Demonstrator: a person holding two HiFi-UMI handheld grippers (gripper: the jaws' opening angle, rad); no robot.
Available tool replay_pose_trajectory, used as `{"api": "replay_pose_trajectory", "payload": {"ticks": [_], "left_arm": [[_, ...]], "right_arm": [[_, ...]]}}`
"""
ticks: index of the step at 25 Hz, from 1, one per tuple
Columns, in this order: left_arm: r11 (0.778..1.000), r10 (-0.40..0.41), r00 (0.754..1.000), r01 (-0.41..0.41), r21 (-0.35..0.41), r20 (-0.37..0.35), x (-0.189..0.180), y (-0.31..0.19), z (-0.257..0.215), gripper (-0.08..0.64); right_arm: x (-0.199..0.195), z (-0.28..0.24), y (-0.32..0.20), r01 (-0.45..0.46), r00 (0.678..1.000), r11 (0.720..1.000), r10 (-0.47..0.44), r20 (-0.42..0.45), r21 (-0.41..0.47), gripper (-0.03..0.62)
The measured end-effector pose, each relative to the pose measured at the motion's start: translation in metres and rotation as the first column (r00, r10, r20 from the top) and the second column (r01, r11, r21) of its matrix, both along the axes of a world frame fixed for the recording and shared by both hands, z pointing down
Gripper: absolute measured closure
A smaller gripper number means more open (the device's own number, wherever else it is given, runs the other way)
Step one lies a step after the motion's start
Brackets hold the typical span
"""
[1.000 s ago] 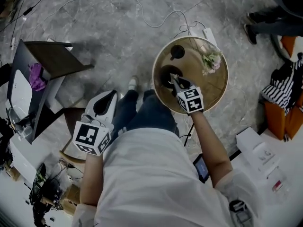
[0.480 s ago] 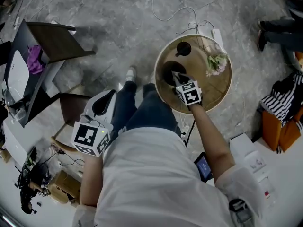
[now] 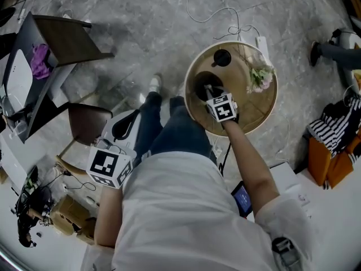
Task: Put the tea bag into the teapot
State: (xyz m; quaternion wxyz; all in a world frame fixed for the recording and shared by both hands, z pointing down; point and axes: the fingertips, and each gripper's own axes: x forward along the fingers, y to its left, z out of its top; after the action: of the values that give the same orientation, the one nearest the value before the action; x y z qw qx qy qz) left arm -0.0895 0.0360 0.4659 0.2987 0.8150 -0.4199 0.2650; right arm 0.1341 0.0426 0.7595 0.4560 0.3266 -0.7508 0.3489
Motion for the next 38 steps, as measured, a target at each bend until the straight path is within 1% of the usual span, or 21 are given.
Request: {"api": "replay_pose_trajectory", "payload": {"ticks": [8,13,16,20,24,33,34,36,38], "left_arm": [[1.0,-0.006,1.0,0.006,-0.013,-0.007,0.0,-0.002,0.003,0.552],[1.0,-0.01,1.0,0.01,-0.015,-0.009,0.001,-0.002,0.004,0.552],[1.0,-0.01,1.0,0.009,-0.018,-0.016,0.0,-0.001,0.004,0.552],[1.0,-0.002,1.0,0.002,-0.022,-0.014,-0.002,0.0,0.005,0.552],[1.0,0.01,1.0,-0.01,-0.026,-0.013,0.002,0.001,0.007,0.552],[0.999,0.012,1.0,-0.012,-0.03,-0.02,-0.002,0.003,0.009,0.552],[0.999,0.011,1.0,-0.012,-0.03,-0.02,-0.003,0.004,0.009,0.552],[0.999,0.011,1.0,-0.012,-0.034,-0.021,-0.002,0.005,0.01,0.552],[0.999,0.01,1.0,-0.011,-0.036,-0.022,-0.002,0.007,0.011,0.552]], "right_arm": [[-0.004,0.005,-0.001,0.088,0.992,0.996,-0.088,-0.087,-0.005,0.543],[-0.004,0.009,-0.002,0.116,0.982,0.993,-0.115,-0.148,-0.004,0.541],[-0.004,0.007,-0.002,0.104,0.983,0.995,-0.103,-0.151,0.0,0.531],[-0.002,0.001,-0.003,0.084,0.984,0.996,-0.081,-0.16,0.009,0.48],[0.005,-0.006,-0.003,0.061,0.986,0.998,-0.057,-0.157,0.019,0.479],[0.006,-0.02,-0.005,0.06,0.984,0.998,-0.055,-0.171,0.021,0.479],[0.005,-0.019,-0.005,0.064,0.984,0.998,-0.058,-0.169,0.026,0.48],[0.003,-0.016,-0.005,0.077,0.984,0.997,-0.071,-0.164,0.029,0.526],[0.001,-0.012,-0.004,0.091,0.982,0.996,-0.087,-0.165,0.014,0.548]]}}
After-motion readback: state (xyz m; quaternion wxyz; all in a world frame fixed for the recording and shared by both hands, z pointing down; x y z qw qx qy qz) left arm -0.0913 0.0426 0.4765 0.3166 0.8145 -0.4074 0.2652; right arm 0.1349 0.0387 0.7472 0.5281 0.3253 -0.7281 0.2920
